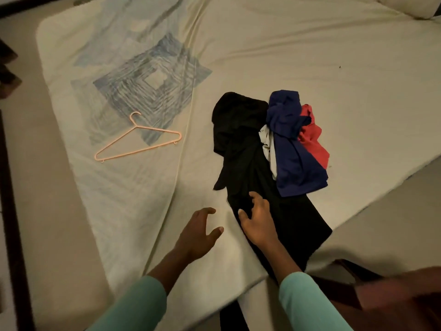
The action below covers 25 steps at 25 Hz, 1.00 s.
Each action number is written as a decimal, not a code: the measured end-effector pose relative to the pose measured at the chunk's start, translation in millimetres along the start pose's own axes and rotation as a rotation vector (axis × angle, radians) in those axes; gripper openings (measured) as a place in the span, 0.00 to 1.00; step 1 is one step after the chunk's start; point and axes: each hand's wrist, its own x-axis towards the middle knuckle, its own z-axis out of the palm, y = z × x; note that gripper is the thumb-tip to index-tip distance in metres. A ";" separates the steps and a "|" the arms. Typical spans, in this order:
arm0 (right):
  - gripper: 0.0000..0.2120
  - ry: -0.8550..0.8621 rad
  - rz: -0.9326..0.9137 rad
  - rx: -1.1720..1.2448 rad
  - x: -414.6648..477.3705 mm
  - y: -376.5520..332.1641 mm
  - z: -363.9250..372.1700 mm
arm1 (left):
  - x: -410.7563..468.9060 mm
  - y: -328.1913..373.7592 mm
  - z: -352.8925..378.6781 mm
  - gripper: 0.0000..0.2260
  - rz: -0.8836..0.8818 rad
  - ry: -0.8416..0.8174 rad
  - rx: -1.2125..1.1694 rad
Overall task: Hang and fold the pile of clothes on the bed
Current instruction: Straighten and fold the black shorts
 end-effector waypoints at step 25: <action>0.14 -0.202 0.233 1.032 141.7 -77.9 -51.7 | 85.7 82.1 -50.6 0.10 0.179 -0.385 -0.543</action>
